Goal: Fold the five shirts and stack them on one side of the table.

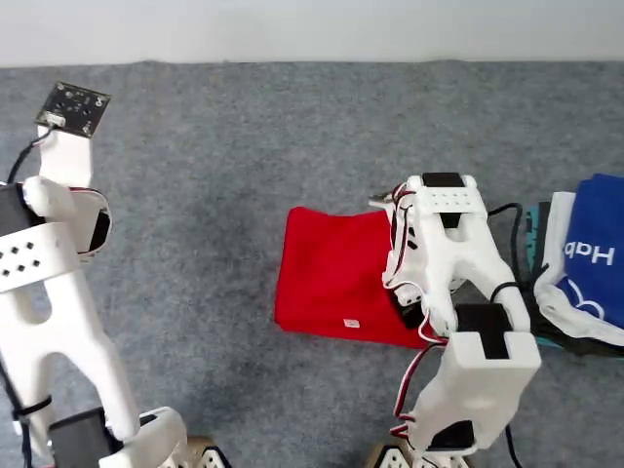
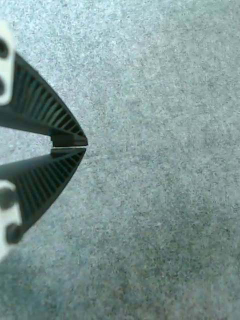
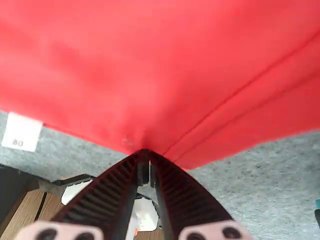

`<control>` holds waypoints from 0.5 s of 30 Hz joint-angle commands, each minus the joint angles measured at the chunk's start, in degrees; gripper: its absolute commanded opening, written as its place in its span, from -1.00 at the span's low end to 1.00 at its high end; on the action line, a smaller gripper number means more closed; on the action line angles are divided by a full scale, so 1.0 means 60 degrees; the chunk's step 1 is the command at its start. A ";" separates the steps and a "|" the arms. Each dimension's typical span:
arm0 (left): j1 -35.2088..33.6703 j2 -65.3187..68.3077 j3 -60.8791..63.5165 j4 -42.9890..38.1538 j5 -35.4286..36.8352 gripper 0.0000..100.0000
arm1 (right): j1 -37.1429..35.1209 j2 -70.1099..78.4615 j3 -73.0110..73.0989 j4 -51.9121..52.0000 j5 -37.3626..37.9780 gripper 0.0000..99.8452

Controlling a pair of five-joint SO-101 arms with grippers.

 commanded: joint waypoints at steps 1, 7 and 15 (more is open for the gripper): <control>0.0044 -0.0366 -0.0051 -0.0015 -0.0073 -0.97 | -0.0007 -0.1136 -0.0322 0.0330 0.0073 -0.98; 0.0044 -0.0366 -0.0066 -0.0015 -0.0073 -0.97 | -0.0315 -0.1678 -0.0586 -0.0330 0.0029 -0.98; 0.0044 -0.0366 -0.0081 -0.0015 -0.0073 -0.97 | 0.0667 0.0212 0.0088 -0.0637 0.0073 -0.98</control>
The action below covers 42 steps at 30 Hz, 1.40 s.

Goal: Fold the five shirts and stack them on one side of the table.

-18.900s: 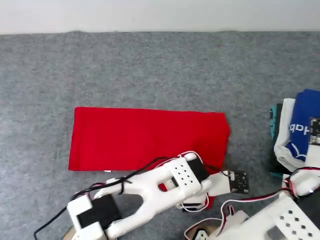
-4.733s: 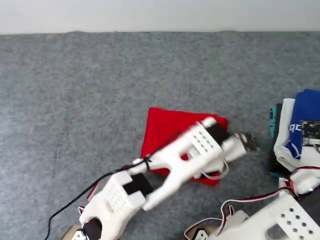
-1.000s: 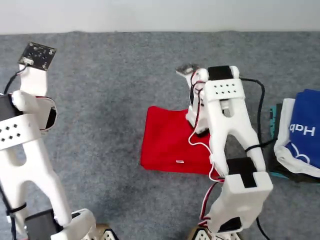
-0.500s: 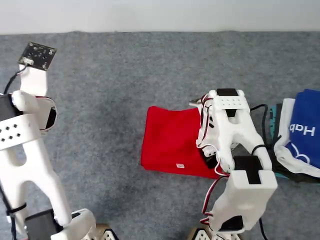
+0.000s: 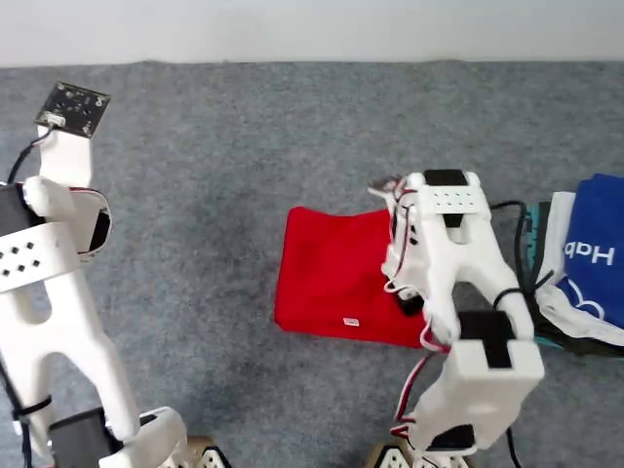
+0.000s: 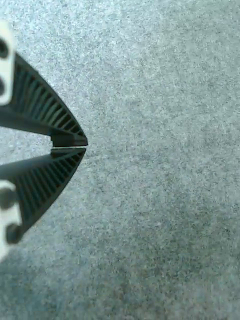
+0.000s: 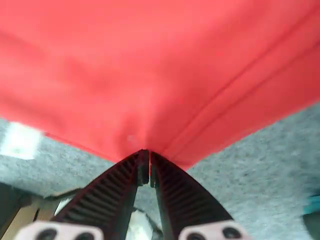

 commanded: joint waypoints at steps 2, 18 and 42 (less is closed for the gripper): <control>0.0044 -0.0366 -0.0081 -0.0015 -0.0073 -0.97 | 0.0725 0.0359 -0.0103 0.0212 0.0073 -0.98; 0.0044 -0.0366 -0.0081 -0.0015 -0.0073 -0.97 | -0.0491 -0.1004 -0.3399 -0.1399 0.0337 -0.98; 0.0000 -0.0440 -0.0081 -0.0015 -0.0073 -0.97 | -0.0505 0.2088 -0.5714 -0.1853 0.0044 -0.98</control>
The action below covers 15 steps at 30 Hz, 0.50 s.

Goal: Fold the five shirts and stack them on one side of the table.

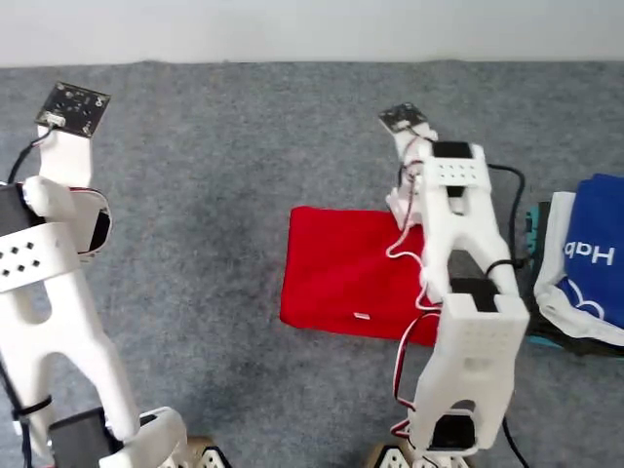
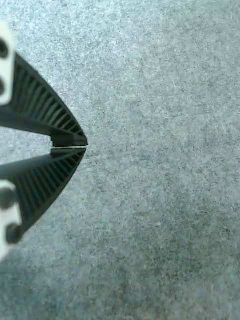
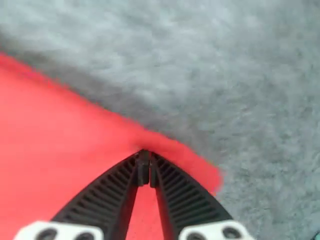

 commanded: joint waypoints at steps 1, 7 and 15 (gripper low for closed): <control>0.0000 -0.0440 -0.0081 -0.0029 -0.0073 -0.97 | -0.0520 -0.0740 -0.1143 0.1458 -0.0469 -0.98; -0.0015 -0.0440 -0.0081 -0.0029 -0.0073 -0.97 | -0.0769 -0.1341 -0.1480 0.3172 -0.1568 -0.98; -0.0015 -0.0440 -0.0081 -0.0029 -0.0073 -0.97 | -0.0681 -0.1429 -0.1480 0.4418 -0.3722 -0.46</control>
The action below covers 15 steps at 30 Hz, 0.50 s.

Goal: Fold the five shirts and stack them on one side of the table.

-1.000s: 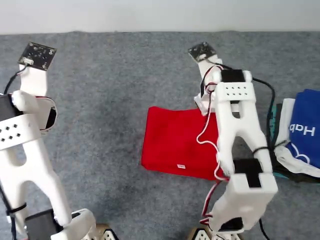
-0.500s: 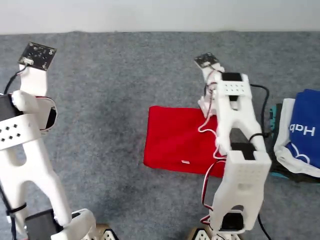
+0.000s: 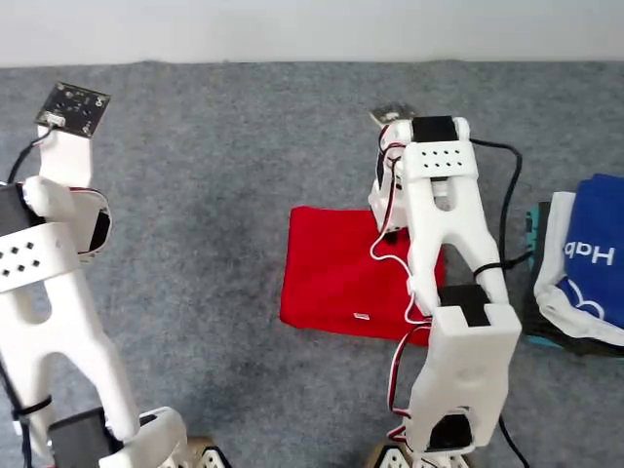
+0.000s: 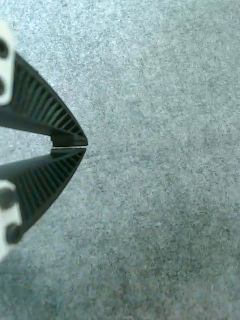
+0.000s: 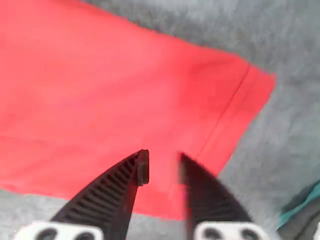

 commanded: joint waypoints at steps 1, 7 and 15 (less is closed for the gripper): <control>-0.0015 -0.0440 -0.0081 -0.0029 -0.0073 -0.97 | 0.0095 -0.0579 -0.0366 0.0315 -0.1260 -0.41; -0.0015 -0.0440 -0.0081 -0.0029 -0.0073 -0.97 | 0.0476 -0.0066 -0.0308 0.0315 -0.2007 -0.33; -0.0029 -0.0440 -0.0095 -0.0029 -0.0073 -0.97 | 0.0242 0.2410 -0.0308 -0.0242 -0.2799 -0.36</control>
